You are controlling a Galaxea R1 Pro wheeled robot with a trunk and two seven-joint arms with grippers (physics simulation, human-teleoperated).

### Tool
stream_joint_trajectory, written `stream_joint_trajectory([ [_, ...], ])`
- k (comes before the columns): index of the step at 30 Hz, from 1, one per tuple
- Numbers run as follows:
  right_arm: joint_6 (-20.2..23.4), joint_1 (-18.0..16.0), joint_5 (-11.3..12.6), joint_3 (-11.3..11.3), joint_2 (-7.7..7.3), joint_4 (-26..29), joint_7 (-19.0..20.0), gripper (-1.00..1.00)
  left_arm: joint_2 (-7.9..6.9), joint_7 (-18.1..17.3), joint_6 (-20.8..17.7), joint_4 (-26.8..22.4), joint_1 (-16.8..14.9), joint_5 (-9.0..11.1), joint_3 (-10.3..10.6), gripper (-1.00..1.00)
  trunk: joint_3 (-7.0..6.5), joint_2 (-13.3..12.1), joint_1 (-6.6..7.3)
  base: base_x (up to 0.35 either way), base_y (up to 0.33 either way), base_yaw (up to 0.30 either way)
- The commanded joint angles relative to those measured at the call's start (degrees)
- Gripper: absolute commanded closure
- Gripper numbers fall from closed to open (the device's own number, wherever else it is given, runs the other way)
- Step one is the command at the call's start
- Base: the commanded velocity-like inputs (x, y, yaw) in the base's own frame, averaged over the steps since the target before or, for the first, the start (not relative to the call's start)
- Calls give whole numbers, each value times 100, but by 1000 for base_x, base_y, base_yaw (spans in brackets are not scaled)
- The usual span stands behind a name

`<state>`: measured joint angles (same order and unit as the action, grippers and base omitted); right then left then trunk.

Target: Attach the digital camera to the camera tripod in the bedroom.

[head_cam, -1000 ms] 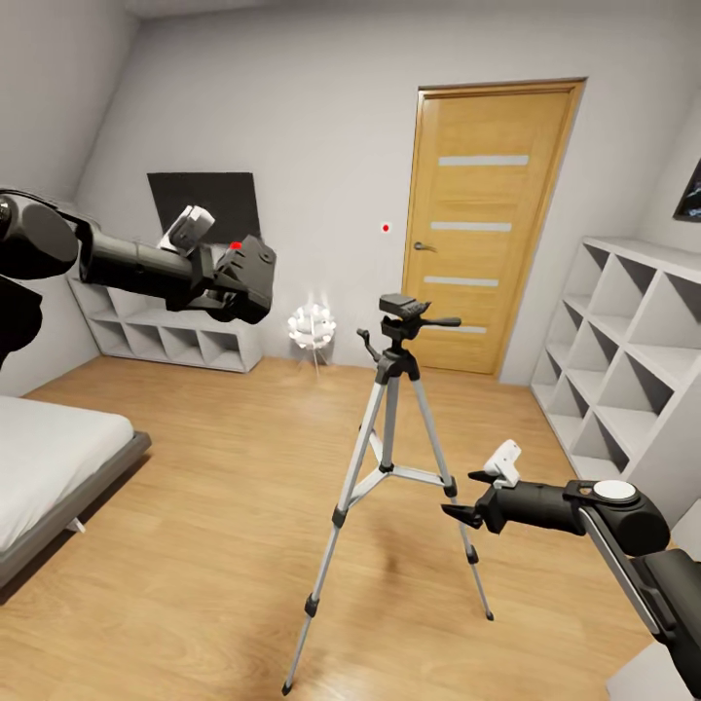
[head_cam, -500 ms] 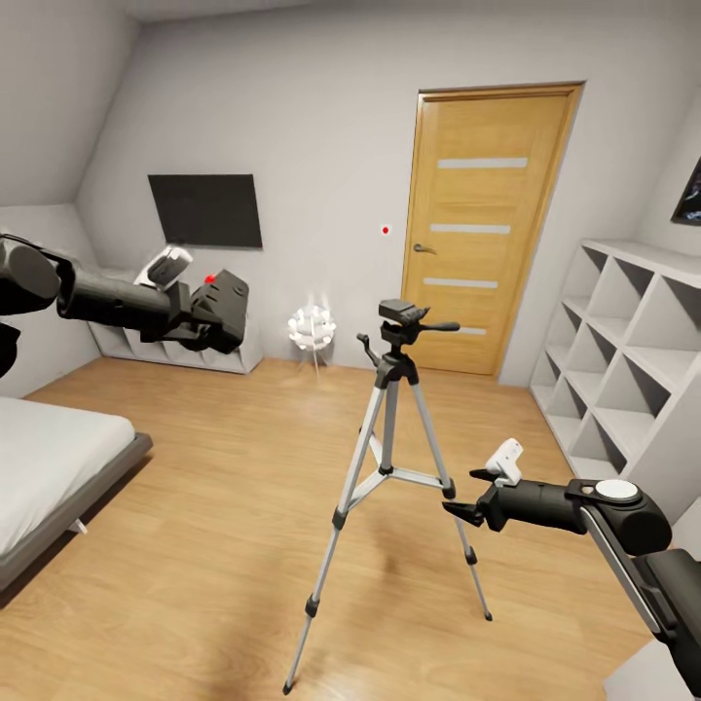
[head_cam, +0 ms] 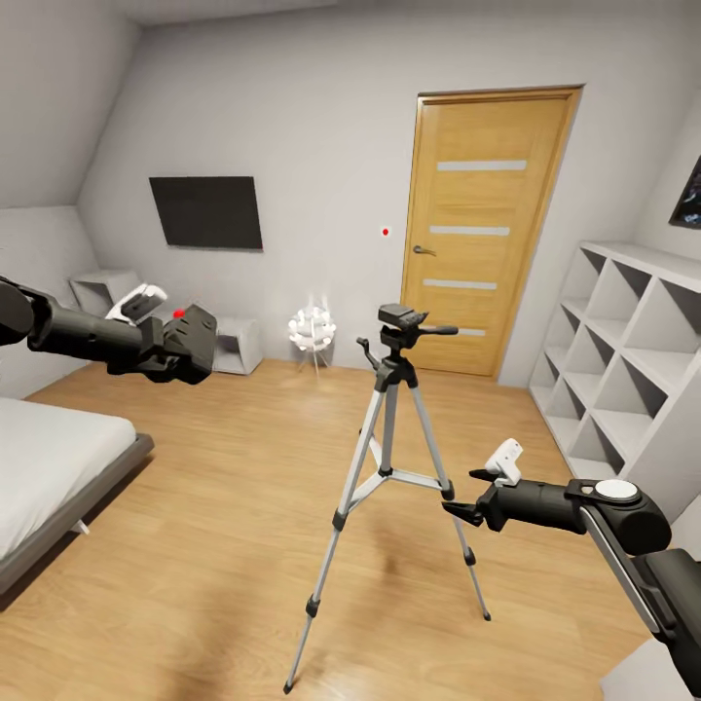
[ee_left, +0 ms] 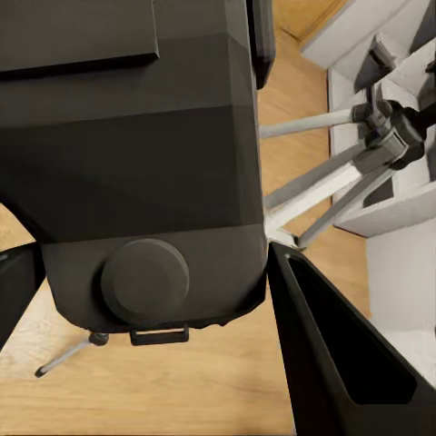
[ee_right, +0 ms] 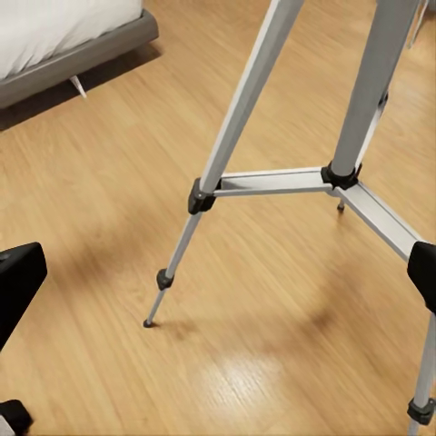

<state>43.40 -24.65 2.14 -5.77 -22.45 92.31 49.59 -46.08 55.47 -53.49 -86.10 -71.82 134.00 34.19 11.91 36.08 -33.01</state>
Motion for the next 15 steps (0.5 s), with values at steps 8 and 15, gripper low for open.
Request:
stream_joint_trajectory([
  [8, 51, -7, 18, -3, -5, 6, -2, -100, -264, 52, 23, 33, 305, 100, 4, 100, -134, -313, 174, 0, 0, 108],
  [15, 54, -10, 15, -3, -5, 5, -2, -100, -389, 58, 23, 45, 471, 100, 1, 100, -260, -594, 328, 0, 0, 217],
])
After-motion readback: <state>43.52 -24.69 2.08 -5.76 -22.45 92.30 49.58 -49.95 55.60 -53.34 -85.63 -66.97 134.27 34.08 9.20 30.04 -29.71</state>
